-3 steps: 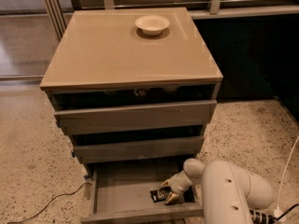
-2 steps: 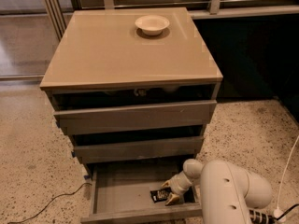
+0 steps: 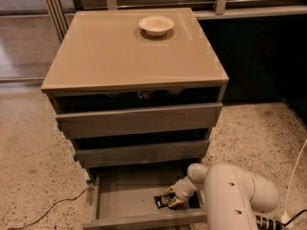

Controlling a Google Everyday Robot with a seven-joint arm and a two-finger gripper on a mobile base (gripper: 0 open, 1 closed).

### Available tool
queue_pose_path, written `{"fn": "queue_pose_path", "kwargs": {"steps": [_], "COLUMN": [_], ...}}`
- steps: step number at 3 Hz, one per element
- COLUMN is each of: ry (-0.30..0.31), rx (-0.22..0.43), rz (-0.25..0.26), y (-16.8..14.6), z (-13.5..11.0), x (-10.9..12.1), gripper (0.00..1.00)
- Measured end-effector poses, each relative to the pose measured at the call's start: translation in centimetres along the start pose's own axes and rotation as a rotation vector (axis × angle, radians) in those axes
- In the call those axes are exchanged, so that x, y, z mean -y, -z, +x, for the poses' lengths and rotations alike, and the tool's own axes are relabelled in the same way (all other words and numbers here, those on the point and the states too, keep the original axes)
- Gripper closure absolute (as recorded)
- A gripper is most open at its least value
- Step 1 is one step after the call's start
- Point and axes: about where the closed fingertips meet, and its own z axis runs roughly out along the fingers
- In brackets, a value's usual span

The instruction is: Pick rxbar chocolate from bottom drawer and place on counter

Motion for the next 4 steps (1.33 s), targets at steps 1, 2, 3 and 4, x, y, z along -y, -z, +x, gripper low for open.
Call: {"fn": "queue_pose_path", "kwargs": {"steps": [1, 2, 3, 4], "ry": [-0.004, -0.015, -0.007, 0.013], "rx": [0.0, 0.004, 0.004, 0.0], "rz": [0.005, 0.015, 0.018, 0.051], "y": [0.1, 0.1, 0.5, 3.1], "z": [0.0, 0.1, -0.6, -2.8], "x": [0.0, -0.1, -0.4, -0.8], "gripper": [0.95, 1.0, 1.0, 1.0]}}
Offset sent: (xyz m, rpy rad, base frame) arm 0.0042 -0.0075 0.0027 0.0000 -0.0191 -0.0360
